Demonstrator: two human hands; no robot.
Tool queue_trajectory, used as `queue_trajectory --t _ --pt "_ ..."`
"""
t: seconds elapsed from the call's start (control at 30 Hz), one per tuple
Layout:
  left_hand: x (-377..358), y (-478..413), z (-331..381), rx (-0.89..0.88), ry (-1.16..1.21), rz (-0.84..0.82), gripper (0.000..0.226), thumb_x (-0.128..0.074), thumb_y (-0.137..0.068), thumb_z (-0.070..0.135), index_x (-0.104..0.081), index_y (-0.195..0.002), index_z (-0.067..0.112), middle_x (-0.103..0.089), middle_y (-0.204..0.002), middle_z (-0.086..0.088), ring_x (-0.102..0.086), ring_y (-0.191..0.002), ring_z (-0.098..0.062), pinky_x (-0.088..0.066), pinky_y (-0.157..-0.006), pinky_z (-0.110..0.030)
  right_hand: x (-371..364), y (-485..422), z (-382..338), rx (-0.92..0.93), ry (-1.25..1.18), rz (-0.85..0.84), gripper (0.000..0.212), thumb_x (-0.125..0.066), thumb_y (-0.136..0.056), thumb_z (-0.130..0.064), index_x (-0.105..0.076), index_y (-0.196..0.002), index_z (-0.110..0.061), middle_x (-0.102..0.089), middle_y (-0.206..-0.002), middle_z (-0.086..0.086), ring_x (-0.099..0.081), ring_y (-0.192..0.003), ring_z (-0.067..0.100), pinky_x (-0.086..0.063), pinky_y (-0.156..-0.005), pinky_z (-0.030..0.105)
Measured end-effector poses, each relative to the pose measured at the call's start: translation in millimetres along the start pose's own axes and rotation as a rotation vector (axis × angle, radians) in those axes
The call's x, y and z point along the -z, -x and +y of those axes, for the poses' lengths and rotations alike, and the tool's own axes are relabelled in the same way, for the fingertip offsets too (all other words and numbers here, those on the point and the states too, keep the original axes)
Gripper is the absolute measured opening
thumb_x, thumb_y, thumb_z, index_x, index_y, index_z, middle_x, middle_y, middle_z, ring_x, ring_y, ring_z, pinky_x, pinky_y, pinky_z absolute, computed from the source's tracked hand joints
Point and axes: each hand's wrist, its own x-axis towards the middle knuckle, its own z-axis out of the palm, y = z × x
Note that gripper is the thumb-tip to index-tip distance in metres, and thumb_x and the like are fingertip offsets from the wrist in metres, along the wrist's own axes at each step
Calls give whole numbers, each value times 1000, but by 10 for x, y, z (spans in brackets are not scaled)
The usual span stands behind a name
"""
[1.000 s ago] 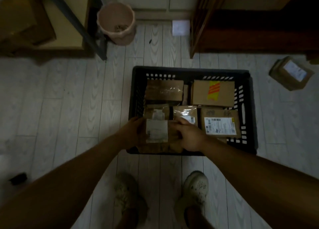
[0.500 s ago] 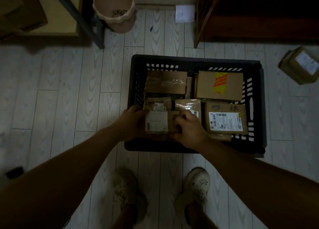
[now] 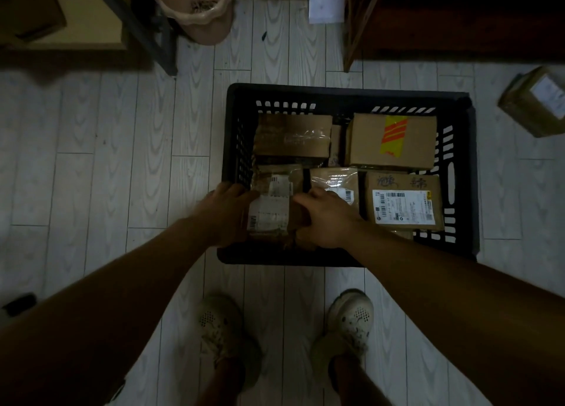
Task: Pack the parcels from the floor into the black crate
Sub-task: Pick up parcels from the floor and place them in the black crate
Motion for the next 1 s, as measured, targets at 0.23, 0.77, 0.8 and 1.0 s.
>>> queue_trajectory --t 0.23,0.77,0.8,1.0 --pt "49 -75 -27 -3 80 -32 95 -68 -68 55 -19 -144 28 -29 -144 -9 -28 -132 -32 -33 -105 -48 1 -38 27 -25 -77 22 62 -68 -79 -34 -45 -135 -26 -45 -130 8 -44 -119 27 -37 -85 29" --pt "-58 81 -38 -22 -113 46 103 -61 -68 66 -7 -146 26 -25 -145 -10 -25 -132 -31 -26 -108 -49 -311 132 -18 11 -11 200 67 -68 -77 -36 -39 -137 -25 -36 -136 5 -34 -124 28 -38 -94 41" --pt "-42 64 -38 -24 -129 40 103 -60 -68 66 -6 -146 26 -25 -144 -10 -25 -132 -31 -26 -108 -48 -307 107 -17 -7 -30 183 68 -68 -77 -36 -38 -138 -26 -35 -138 4 -33 -125 28 -38 -96 40" --pt "-39 1 28 -8 -185 68 102 -61 -68 66 -10 -145 25 -26 -142 -11 -26 -130 -31 -26 -107 -46 -375 39 24 -51 -81 158 72 -70 -77 -37 -36 -139 -27 -35 -138 5 -32 -127 27 -35 -99 39"
